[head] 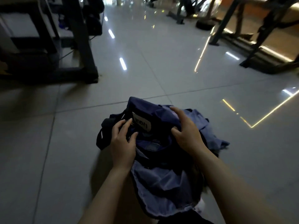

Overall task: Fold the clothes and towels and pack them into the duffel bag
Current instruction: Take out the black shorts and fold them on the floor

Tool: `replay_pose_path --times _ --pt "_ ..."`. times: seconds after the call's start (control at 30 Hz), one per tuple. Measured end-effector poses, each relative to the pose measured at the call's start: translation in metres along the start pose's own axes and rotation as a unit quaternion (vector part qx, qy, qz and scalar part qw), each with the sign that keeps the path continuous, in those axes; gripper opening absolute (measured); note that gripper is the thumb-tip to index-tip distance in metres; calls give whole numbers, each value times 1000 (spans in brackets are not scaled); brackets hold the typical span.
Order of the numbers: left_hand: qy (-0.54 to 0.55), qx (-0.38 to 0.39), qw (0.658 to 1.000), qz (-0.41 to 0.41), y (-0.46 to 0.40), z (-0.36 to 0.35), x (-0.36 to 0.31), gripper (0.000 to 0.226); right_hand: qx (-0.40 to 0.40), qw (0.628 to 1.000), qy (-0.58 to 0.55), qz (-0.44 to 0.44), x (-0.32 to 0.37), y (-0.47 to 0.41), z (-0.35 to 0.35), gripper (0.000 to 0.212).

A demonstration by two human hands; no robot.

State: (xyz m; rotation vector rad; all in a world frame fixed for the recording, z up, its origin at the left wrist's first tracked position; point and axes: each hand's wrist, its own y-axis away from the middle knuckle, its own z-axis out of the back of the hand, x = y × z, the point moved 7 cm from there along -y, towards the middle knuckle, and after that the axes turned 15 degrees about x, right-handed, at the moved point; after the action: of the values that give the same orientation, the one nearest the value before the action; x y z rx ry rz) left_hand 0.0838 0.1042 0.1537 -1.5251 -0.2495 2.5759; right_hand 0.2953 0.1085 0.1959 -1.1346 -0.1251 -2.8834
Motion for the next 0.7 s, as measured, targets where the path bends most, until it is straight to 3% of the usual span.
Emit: replay_pose_path --times 0.3,0.5,0.7 --pt "40 32 971 -234 10 -63 -190 48 -214 975 -15 -57 -20 148 163 61" --pt "96 166 925 -329 50 -182 -315 47 -356 918 1 -173 -77 282 258 56" --pt "97 269 853 -438 113 -308 -396 41 -426 855 27 -296 -149 399 310 59"
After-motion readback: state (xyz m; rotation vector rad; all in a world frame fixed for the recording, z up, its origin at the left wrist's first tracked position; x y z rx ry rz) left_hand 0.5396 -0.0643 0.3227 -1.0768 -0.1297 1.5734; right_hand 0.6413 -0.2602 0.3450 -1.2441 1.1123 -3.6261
